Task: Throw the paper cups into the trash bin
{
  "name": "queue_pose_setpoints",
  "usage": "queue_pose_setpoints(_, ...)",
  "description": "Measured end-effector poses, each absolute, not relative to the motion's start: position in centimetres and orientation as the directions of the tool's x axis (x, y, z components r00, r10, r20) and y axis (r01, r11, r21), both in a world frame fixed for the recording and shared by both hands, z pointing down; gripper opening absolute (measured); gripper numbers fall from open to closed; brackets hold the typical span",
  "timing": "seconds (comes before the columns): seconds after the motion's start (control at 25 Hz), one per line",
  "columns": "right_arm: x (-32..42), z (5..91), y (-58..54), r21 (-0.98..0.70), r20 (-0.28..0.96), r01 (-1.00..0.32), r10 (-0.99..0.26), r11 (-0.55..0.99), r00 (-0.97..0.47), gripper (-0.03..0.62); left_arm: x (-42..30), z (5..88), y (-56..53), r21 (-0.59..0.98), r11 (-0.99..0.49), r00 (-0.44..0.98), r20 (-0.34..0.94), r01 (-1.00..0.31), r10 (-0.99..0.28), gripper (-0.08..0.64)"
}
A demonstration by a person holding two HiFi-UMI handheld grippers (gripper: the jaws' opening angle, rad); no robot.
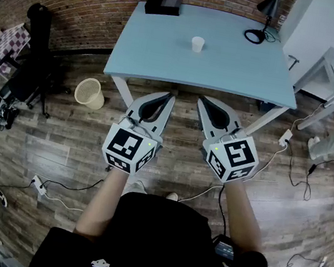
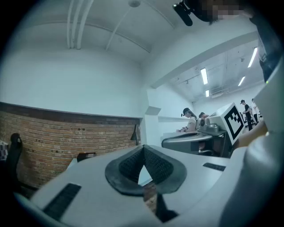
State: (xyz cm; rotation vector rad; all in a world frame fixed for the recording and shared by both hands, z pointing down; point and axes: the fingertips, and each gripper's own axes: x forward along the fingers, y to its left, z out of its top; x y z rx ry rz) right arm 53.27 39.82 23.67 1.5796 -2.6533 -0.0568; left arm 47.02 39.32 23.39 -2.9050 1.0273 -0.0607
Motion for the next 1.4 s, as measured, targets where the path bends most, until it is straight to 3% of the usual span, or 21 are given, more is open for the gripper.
queue_pose_setpoints(0.84,54.3,24.0,40.3,0.035,0.009,-0.861,-0.862,0.508,-0.508,0.003,48.4,24.4,40.3,-0.015,-0.770,0.769,0.036,-0.638,-0.638,0.000)
queue_pose_setpoints(1.4,52.7,25.6,34.8,0.015,0.051,-0.859,-0.859,0.511,-0.510,0.003,47.7,25.1,34.7,0.021,-0.777,0.777,0.034,-0.629,-0.629,0.000)
